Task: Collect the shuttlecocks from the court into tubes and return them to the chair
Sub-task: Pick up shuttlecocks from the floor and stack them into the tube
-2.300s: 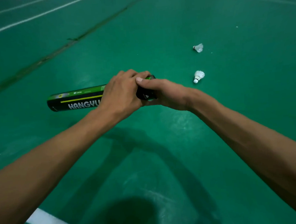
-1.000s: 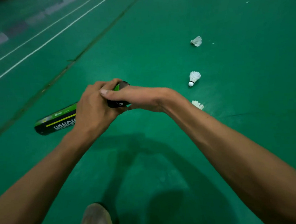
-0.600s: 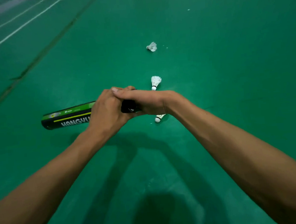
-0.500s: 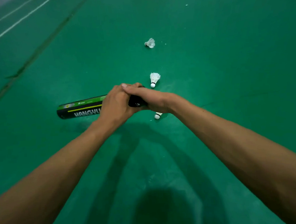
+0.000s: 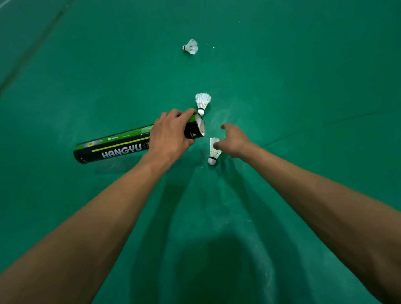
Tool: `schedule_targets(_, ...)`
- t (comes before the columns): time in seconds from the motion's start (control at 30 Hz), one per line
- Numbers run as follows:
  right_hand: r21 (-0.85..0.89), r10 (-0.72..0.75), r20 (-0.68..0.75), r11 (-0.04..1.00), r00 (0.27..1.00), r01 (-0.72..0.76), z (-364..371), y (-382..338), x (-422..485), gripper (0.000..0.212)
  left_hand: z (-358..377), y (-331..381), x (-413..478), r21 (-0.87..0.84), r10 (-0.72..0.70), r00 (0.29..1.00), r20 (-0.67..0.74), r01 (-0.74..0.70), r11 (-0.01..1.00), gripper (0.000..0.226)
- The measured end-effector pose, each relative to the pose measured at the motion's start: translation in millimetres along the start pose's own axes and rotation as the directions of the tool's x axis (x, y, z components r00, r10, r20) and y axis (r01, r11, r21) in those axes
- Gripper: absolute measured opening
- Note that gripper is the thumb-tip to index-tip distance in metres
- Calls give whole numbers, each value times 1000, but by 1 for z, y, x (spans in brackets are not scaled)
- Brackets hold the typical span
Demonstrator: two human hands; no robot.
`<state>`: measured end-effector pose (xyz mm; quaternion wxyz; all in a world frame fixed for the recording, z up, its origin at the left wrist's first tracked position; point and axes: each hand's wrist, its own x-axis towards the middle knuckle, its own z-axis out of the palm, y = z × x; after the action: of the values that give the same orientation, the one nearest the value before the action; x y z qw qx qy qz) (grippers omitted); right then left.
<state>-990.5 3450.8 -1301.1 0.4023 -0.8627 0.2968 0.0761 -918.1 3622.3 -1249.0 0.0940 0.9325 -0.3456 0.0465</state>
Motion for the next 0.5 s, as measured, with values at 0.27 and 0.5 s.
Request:
schedule_targets(0.27, -202, -55, -51, 978, 997, 44, 35, 27, 42, 37, 23, -10, 17, -24, 60, 998, -32, -61, 998, 82)
schedule_targets(0.5, 362, 122, -465, 930, 877, 63, 3, 24, 29, 24, 28, -23, 39, -96, 53, 994, -97, -62, 993, 79)
